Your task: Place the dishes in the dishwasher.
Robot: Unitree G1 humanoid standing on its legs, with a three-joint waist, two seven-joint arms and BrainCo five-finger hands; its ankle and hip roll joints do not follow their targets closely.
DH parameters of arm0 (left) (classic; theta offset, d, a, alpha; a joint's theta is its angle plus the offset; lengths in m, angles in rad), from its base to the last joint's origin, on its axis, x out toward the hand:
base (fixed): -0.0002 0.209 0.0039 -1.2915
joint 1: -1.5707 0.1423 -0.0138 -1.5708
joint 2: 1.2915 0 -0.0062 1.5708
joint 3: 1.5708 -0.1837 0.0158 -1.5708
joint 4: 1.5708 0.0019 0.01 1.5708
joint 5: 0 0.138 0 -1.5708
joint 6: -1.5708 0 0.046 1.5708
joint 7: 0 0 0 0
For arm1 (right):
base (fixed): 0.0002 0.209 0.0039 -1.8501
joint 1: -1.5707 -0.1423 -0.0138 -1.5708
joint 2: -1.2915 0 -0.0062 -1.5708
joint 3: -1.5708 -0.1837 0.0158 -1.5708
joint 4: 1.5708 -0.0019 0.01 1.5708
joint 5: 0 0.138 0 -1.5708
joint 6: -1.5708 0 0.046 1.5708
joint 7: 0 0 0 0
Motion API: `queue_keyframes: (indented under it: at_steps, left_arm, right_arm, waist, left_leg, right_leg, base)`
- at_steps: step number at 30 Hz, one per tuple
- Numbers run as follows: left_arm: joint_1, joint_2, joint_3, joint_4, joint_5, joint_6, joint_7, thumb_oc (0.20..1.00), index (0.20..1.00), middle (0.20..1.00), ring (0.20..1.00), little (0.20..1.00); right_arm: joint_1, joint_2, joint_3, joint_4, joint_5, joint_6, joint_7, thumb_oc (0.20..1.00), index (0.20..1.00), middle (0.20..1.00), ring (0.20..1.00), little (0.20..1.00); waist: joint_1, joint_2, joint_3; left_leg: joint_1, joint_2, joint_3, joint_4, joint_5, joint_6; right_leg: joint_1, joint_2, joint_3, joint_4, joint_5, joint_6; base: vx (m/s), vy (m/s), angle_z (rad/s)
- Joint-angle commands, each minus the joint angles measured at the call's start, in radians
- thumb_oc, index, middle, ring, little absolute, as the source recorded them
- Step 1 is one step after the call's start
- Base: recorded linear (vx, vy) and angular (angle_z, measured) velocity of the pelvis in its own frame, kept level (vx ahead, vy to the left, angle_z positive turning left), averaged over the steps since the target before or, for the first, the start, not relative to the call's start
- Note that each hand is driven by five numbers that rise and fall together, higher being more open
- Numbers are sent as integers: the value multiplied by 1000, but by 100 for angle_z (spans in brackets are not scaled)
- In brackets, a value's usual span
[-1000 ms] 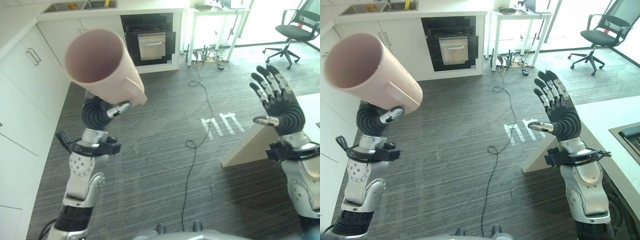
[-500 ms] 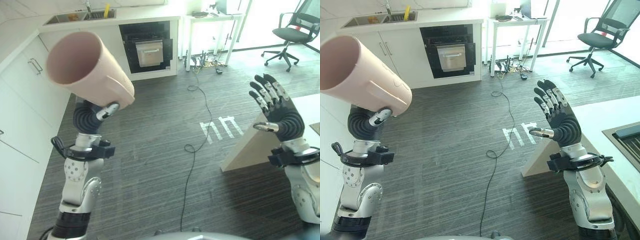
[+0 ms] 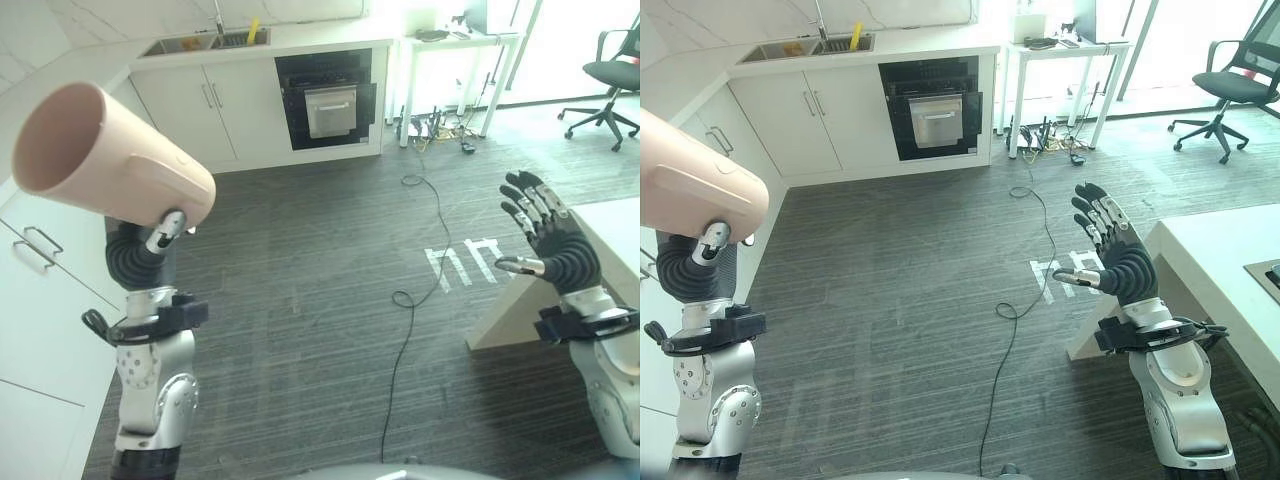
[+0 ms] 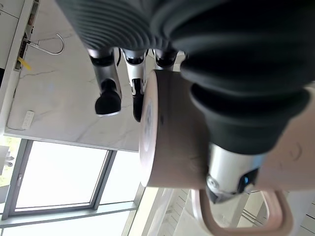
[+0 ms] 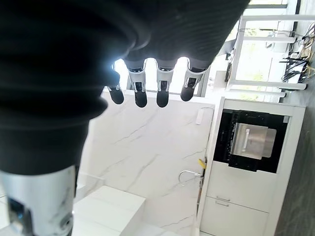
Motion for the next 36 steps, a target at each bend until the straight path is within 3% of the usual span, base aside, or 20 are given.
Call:
queue_keyframes:
  at_steps: [1,4,6,7,8,9,11,12,14,18,19,20,25,27,29,30,31,33,34,36]
  left_arm:
    - [-40,37,23,-23,-21,-56,-12,200,200,200,200,200]
    - [-36,33,27,-21,-30,-57,-14,200,200,200,200,200]
    - [-20,24,31,-23,-65,-53,-41,200,200,200,200,200]
    - [-12,12,26,-19,-62,-55,-55,200,200,200,200,200]
    - [-12,9,26,-15,-63,-45,-66,200,200,200,200,200]
    - [-6,10,21,-7,-74,-35,-71,200,200,200,200,200]
    - [4,21,9,13,-74,-52,-63,200,200,200,200,200]
    - [16,24,9,14,-77,-65,-64,200,200,200,200,200]
    - [44,14,26,12,-78,-86,-78,200,200,200,200,200]
    - [40,25,57,16,-64,-52,-80,200,200,200,200,200]
    - [21,35,54,18,-54,-36,-82,200,200,200,200,200]
    - [2,42,53,4,-36,-7,-89,200,200,200,200,200]
    - [-27,62,52,2,-8,45,-107,200,200,200,200,200]
    - [-30,58,45,12,-2,51,-106,200,200,200,200,200]
    - [-30,69,43,13,-16,54,-116,200,200,200,200,200]
    - [-31,75,38,24,-32,43,-136,200,200,200,200,200]
    - [-29,76,39,25,-35,41,-138,200,200,200,200,200]
    - [-25,78,41,21,-51,44,-136,200,200,200,200,200]
    - [-33,76,27,19,-41,43,-133,200,200,200,200,200]
    - [-34,81,10,12,-6,17,-116,200,200,200,200,200]
  right_arm:
    - [-35,2,-44,-59,-12,-67,-2,1000,1000,1000,1000,1000]
    - [-30,-21,-60,-57,-12,-66,11,1000,1000,1000,1000,1000]
    - [1,-34,-84,-49,-3,-89,35,1000,1000,1000,1000,1000]
    - [6,-21,-90,-35,-20,-103,49,1000,1000,1000,1000,1000]
    - [1,-17,-89,-30,-29,-96,43,1000,1000,1000,1000,1000]
    - [-4,-17,-83,-23,-30,-90,32,1000,1000,1000,1000,1000]
    - [-12,-27,-69,-14,-33,-96,32,1000,1000,1000,1000,1000]
    - [-10,-32,-67,-16,-28,-98,38,1000,1000,1000,1000,1000]
    - [0,-48,-76,-15,19,-105,67,1000,1000,1000,1000,1000]
    - [34,-39,-90,-33,73,-116,98,1000,1000,1000,1000,1000]
    - [32,-25,-89,-38,79,-109,92,1000,1000,1000,1000,1000]
    - [24,-12,-80,-53,72,-103,77,1000,1000,1000,1000,1000]
    - [16,58,-38,-69,29,-95,43,1000,1000,1000,1000,1000]
    - [19,88,-12,-66,-15,-91,41,1000,1000,1000,1000,1000]
    - [29,77,-11,-60,-7,-98,26,1000,1000,1000,1000,1000]
    - [22,70,-24,-44,-3,-109,15,1000,1000,1000,1000,1000]
    - [21,69,-27,-42,-2,-112,16,1000,1000,1000,1000,1000]
    - [25,61,-44,-42,9,-120,23,1000,1000,1000,1000,1000]
    - [27,55,-47,-45,13,-123,21,1000,1000,1000,1000,1000]
    - [20,55,-47,-51,33,-133,35,1000,1000,1000,1000,1000]
  waist:
    - [-8,-23,-7]
    - [-16,-40,19]
    - [-18,-70,56]
    - [-13,-74,78]
    - [-11,-72,87]
    - [-7,-58,89]
    - [5,-30,83]
    - [12,-22,84]
    - [20,-14,78]
    - [47,-38,52]
    - [61,-50,43]
    - [80,-63,35]
    - [92,-56,10]
    - [68,-31,13]
    - [55,-28,18]
    - [39,-30,33]
    - [35,-31,37]
    - [3,-41,53]
    - [-22,-42,64]
    - [-32,-34,84]
  left_leg:
    - [6,13,-48,2,-26,-13]
    - [-35,5,-29,170,-37,-15]
    - [-176,6,-38,510,6,-22]
    - [-272,29,-41,596,48,-38]
    - [-281,52,-17,526,51,-40]
    - [-258,89,22,343,74,-49]
    - [-216,126,33,37,194,-77]
    - [-227,143,8,-4,238,-90]
    - [-277,173,-17,-4,265,-103]
    - [-252,115,32,42,141,-49]
    - [-270,87,24,84,119,-41]
    - [-278,43,5,118,88,-12]
    - [-188,-49,-43,82,40,56]
    - [-118,-61,-46,43,29,72]
    - [-87,-68,-71,12,31,75]
    - [-52,-70,-87,-4,15,70]
    - [-47,-68,-88,-4,9,67]
    - [-20,-71,-99,-4,-32,62]
    - [8,-74,-117,-4,-60,63]
    - [56,-58,-103,-4,-87,64]
  right_leg:
    - [5,65,-12,1,-47,-60]
    - [18,70,9,2,-46,-84]
    - [17,73,31,28,-49,-123]
    - [24,81,29,41,-49,-132]
    - [35,85,22,42,-55,-125]
    - [56,89,5,37,-74,-110]
    - [102,86,-13,20,-103,-90]
    - [124,88,-6,16,-114,-91]
    - [178,80,14,36,-172,-91]
    - [224,-28,3,118,-213,-17]
    - [235,-51,-19,122,-204,1]
    - [220,-90,-42,170,-146,22]
    - [105,-147,-49,450,47,25]
    - [-17,-123,-29,586,57,2]
    - [-62,-42,-42,513,-39,-22]
    - [-93,-31,-98,351,-41,-21]
    - [-97,-31,-104,310,-37,-20]
    - [-139,-34,-66,108,49,13]
    - [-213,-40,-29,1,148,43]
    - [-304,-55,-73,1,175,51]
  base:
    - [106,-82,-2]
    - [123,-136,-1]
    - [155,-191,11]
    - [246,-75,37]
    - [397,91,41]
    - [487,244,17]
    - [552,349,-8]
    - [464,315,-29]
    - [572,447,-25]
    - [576,447,-36]
    - [535,379,-26]
    - [531,387,0]
    - [386,328,21]
    - [351,285,31]
    - [380,75,19]
    - [368,-64,39]
    - [427,-153,54]
    - [400,-244,54]
    - [540,-348,78]
    - [550,-396,63]
